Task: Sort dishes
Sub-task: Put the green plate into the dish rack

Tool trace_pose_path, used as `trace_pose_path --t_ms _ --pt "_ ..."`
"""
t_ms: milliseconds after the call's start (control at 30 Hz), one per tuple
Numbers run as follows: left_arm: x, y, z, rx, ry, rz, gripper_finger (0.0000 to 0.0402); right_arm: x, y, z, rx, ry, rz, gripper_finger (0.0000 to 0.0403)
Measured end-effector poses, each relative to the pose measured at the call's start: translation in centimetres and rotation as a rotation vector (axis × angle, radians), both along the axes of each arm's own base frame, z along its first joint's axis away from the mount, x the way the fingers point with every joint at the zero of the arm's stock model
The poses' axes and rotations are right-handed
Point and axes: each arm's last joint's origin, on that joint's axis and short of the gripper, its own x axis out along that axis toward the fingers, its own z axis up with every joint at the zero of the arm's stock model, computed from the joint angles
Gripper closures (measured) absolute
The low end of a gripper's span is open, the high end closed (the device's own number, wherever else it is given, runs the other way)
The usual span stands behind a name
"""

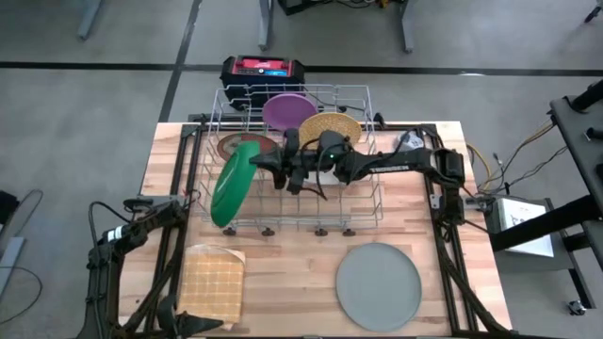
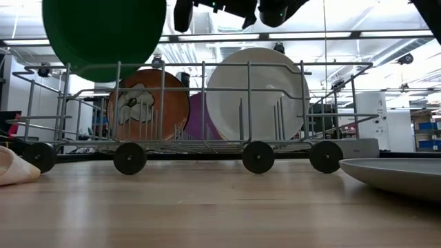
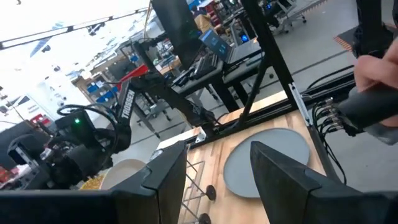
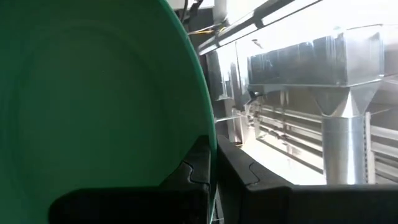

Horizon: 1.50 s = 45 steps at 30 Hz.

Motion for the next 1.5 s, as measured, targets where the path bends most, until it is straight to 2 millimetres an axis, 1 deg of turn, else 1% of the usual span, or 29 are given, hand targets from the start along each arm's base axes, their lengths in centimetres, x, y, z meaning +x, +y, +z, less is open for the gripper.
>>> trace_pose_path --t_ms 133,300,467,800,867,1033,1233,1500 --pt "0.0 -0.1 0.0 -0.011 0.006 -0.003 0.0233 0.2 0.0 -0.6 0.007 0.047 -0.004 0.0403" --pt "0.0 -0.5 -0.6 0.020 0.090 -0.035 0.0233 0.4 -0.6 -1.2 0.008 0.060 -0.022 0.0403" --pt "0.3 -1.1 -1.4 0.074 0.103 -0.038 0.0233 0.5 -0.8 -1.4 0.008 0.064 -0.030 0.0403" --pt "0.4 -1.4 -1.5 0.091 0.076 -0.030 0.0233 0.5 -0.7 -1.3 -0.003 0.064 0.020 0.0403" --pt "0.4 -1.4 -1.4 0.100 0.069 -0.027 0.0233 1.0 -0.7 -1.5 -0.003 0.065 0.029 0.0403" --pt "0.4 -1.6 -1.3 0.086 0.049 -0.023 0.0233 2.2 -1.0 -2.9 0.003 0.096 0.014 0.0403" --pt "0.6 -2.2 -1.0 0.006 0.020 -0.025 0.0233 3.2 -1.3 -3.9 0.004 0.102 0.014 0.0403" --pt "0.8 -2.4 -0.9 -0.025 0.010 -0.024 0.0233 4.1 -1.4 -6.2 0.012 0.154 0.015 0.0403"
